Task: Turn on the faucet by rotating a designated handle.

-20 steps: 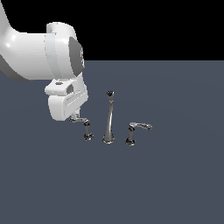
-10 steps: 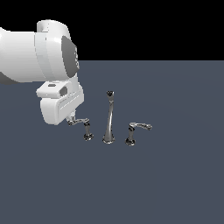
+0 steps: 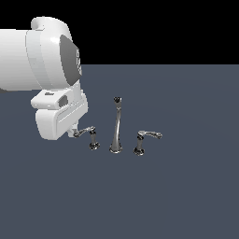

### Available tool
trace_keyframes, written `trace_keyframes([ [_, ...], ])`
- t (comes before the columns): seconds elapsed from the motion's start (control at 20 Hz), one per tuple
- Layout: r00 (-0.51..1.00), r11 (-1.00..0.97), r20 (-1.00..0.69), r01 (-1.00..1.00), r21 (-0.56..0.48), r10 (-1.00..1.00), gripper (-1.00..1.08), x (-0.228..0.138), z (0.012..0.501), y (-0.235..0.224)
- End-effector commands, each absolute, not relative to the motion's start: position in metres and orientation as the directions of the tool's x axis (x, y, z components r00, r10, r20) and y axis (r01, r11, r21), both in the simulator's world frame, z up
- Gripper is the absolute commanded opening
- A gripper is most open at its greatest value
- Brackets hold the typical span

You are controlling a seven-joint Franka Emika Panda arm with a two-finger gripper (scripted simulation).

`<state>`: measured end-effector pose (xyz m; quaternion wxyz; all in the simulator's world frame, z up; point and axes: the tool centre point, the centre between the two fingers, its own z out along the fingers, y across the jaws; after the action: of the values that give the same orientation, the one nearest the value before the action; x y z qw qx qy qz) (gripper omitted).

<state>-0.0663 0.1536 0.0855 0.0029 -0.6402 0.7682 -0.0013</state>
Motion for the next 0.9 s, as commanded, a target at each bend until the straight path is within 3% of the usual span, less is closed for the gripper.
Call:
trace_keyframes([
  [0.0,-0.189,0.189,0.000,-0.982,-0.001,-0.982,-1.00,-0.075,0.086,0.148],
  [0.75,-0.188,0.188,0.000,-0.982,0.000,-0.982,-1.00,-0.103,0.086,0.111],
  [0.85,-0.152,0.152,-0.010,-0.988,0.002,-0.988,-1.00,-0.103,0.086,0.133],
])
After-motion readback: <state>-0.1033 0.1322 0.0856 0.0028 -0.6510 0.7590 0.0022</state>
